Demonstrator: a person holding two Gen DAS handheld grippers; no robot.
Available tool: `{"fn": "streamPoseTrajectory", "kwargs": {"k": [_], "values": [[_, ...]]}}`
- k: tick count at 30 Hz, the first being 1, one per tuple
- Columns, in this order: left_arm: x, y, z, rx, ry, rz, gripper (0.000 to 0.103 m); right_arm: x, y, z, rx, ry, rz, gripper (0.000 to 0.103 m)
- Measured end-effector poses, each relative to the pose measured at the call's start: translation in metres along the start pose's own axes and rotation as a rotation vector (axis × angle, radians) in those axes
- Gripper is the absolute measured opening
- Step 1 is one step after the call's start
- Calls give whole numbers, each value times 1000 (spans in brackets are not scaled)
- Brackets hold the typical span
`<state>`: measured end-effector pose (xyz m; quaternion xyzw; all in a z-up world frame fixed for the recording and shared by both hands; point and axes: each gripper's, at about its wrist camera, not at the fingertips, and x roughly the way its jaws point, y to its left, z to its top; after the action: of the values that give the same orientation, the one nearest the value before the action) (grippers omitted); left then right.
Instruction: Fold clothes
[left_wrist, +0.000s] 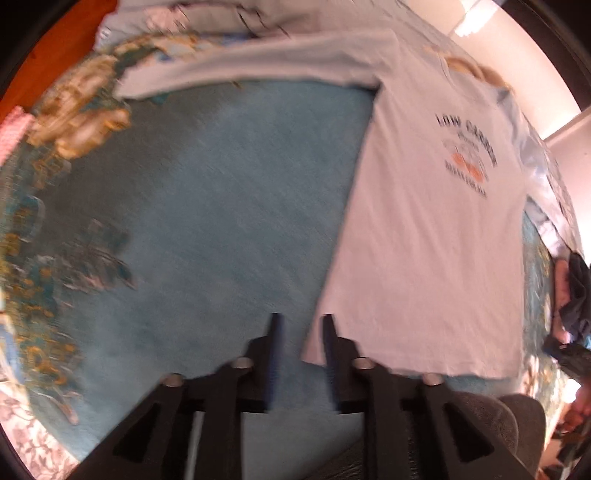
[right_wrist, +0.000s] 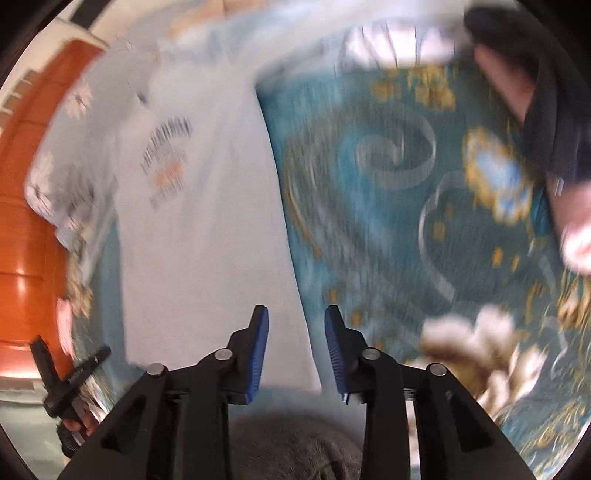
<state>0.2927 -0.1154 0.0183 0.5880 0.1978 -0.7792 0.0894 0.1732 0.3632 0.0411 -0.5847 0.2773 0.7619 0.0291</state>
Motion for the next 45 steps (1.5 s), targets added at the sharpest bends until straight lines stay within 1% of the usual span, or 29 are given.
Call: {"fn": "streamPoseTrajectory", "kwargs": {"k": [1,2,3,4,5,6,8,9,10,13,16,18,19,22,27,28,29,31,35,39,40,43,45], "values": [[-7,-1,5,-9,-31,5,48,-8,0,12,1,-45,1,35],[-12,-2,13,-15,-58,7,50,-14,-2,21,6,-84,3,35],[-18,-4,20,-19,-87,8,57,-22,-3,35,15,-132,7,35],[-23,-6,26,-21,-115,9,62,-29,0,48,29,-178,12,39],[-30,-7,30,-20,-140,9,63,-32,2,66,46,-225,12,47],[-36,-10,35,-14,-166,7,66,-35,6,81,64,-268,6,49],[-29,-30,54,-7,-205,7,68,-41,-5,117,117,-346,-13,51],[-29,-32,60,-5,-218,12,70,-40,-7,137,154,-374,-24,52],[-30,-32,66,-4,-230,21,70,-46,-21,153,187,-396,-36,54],[-23,-32,82,-16,-242,43,70,-46,-51,198,267,-442,-124,54],[-12,-32,96,-33,-244,62,70,-37,-75,234,333,-463,-254,54],[-5,-32,102,-36,-239,75,70,-30,-91,247,374,-463,-322,54],[0,-33,105,-37,-233,81,70,-25,-98,255,394,-464,-376,54],[15,-37,112,-41,-209,90,70,-12,-112,271,398,-454,-459,54],[36,-43,117,-38,-176,86,70,6,-120,281,388,-413,-459,53],[39,-45,116,-34,-170,85,70,7,-120,281,386,-411,-465,48],[41,-46,117,-29,-166,85,70,8,-121,280,390,-413,-463,30],[44,-48,116,-22,-164,85,70,6,-122,276,397,-410,-452,6],[44,-49,116,-15,-165,83,70,-5,-113,271,348,-440,-431,2],[38,-43,117,-37,-183,77,70,-35,-91,264,297,-527,-384,1],[36,-42,117,-42,-190,75,70,-43,-80,262,266,-553,-374,1],[31,-38,118,-52,-206,71,70,-67,-30,265,116,-637,-360,1],[28,-36,120,-57,-217,67,70,-78,19,259,-13,-698,-319,1]]}}
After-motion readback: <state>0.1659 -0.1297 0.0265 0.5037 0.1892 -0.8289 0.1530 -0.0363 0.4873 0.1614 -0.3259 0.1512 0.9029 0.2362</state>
